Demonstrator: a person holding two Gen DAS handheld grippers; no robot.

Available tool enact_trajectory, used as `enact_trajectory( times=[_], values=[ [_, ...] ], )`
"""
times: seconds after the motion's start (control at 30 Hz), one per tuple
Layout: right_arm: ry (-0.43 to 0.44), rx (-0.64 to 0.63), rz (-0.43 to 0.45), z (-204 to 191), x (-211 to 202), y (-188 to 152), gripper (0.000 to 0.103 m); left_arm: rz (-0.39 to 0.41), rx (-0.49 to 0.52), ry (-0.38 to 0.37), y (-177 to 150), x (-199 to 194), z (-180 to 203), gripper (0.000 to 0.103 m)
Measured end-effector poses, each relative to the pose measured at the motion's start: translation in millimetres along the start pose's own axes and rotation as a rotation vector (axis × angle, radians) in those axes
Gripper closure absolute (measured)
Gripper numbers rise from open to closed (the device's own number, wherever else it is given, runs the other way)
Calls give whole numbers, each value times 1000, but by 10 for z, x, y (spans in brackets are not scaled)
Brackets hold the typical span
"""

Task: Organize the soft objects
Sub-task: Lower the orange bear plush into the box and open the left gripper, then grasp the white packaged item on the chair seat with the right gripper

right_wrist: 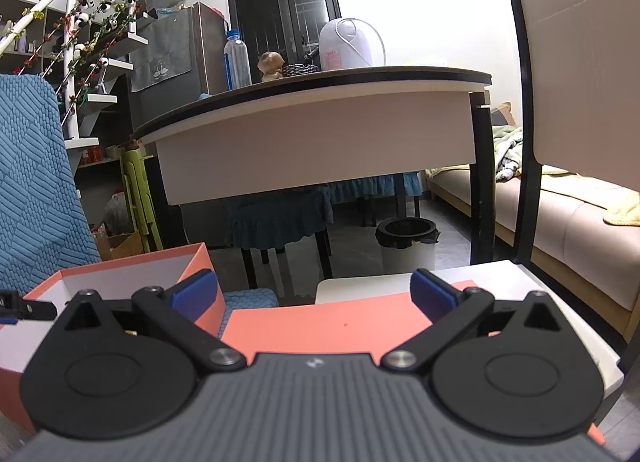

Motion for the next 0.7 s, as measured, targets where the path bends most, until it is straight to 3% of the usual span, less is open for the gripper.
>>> enact_trajectory(
  times=[0.3, 0.7],
  values=[
    [-26, -16, -8, 47, -44, -83, 0, 58, -17, -5, 4, -95, 70, 0],
    [-80, -15, -2, 158, -16, -82, 0, 19, 40, -24, -105, -37, 178, 0]
  ],
)
Point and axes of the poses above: each gripper's, at about its wrist camera, not at the fingertips, and x roughly the way its jaws point, z to its right, y to its top, the point moved 7 cm from there along x, roughly the way its jaws point, and after that the axes turned 11 degrees about -x, right-handed, at the moved point
